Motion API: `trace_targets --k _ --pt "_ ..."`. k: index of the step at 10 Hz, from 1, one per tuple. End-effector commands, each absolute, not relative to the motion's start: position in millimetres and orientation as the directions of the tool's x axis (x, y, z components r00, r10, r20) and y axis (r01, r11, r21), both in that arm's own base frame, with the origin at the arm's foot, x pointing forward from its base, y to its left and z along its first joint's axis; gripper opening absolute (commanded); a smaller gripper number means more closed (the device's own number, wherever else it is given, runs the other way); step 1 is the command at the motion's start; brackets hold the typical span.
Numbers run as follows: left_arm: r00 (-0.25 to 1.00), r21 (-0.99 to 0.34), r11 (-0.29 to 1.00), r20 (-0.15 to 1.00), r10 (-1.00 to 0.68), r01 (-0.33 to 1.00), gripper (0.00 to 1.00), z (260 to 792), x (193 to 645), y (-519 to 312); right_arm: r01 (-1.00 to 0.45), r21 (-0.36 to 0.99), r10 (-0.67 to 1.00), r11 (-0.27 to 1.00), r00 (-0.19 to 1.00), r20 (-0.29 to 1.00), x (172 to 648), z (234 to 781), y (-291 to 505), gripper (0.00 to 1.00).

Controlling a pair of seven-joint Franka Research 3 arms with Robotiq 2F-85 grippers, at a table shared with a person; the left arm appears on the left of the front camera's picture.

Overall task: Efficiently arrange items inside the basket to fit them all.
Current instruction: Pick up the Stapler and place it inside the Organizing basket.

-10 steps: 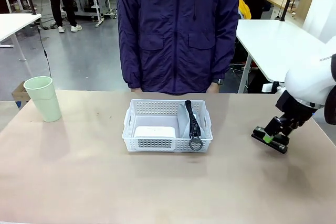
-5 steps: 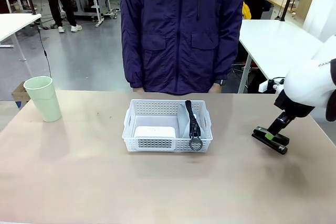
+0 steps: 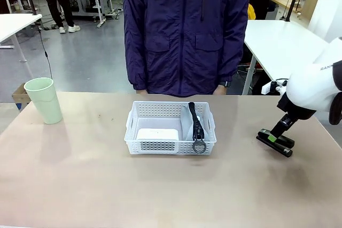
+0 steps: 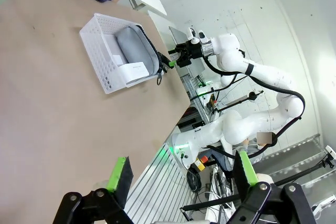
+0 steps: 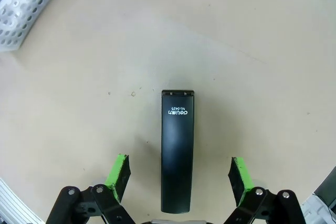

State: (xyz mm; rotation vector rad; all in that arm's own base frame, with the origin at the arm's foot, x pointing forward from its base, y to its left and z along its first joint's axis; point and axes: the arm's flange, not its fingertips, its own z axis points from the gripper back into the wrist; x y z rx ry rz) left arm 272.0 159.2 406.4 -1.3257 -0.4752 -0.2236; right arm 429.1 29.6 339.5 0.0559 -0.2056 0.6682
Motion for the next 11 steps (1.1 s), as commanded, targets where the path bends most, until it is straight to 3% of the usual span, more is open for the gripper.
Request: trace_targets --k 1,9,10,11 --pt "0.88 -0.877 0.223 0.458 0.124 0.425 1.0 408.3 269.1 155.6 -0.618 -0.01 0.609 0.786 0.773 0.179 432.7 334.7 29.0 1.0" --pt "0.88 -0.877 0.223 0.458 0.124 0.425 1.0 408.3 269.1 155.6 -0.66 0.016 0.652 0.751 0.745 0.139 450.8 296.5 21.8 1.0" --pt "0.88 -0.877 0.223 0.458 0.124 0.425 1.0 408.3 269.1 155.6 -0.661 -0.001 0.655 0.75 0.744 0.133 450.6 295.8 23.0 0.55" --pt "0.88 -0.877 0.223 0.458 0.124 0.425 1.0 408.3 269.1 155.6 -0.66 0.002 0.654 0.751 0.745 0.128 450.8 295.4 23.5 0.41"
